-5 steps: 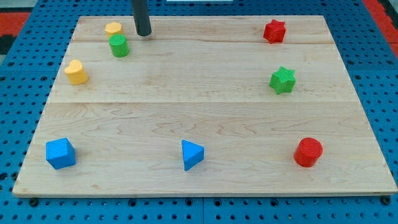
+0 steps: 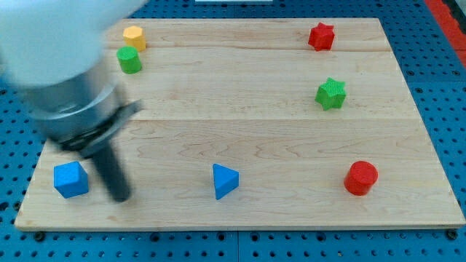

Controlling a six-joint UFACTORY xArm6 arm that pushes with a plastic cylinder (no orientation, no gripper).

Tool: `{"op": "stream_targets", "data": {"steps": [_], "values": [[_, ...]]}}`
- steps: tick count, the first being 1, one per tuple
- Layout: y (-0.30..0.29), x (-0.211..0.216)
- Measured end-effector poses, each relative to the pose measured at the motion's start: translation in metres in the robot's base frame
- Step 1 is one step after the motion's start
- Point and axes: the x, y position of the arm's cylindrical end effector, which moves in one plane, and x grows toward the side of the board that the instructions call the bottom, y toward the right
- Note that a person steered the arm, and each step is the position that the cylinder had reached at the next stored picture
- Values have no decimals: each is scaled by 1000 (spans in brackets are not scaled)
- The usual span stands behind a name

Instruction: Slide the blue cube to the center

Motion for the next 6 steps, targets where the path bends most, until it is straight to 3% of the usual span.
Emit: {"op": "stream_targets", "data": {"steps": [1,2,3,4,6], "values": [[-107,1],[-73,-20],[11,-30],[53,-75],[115,-43]]}}
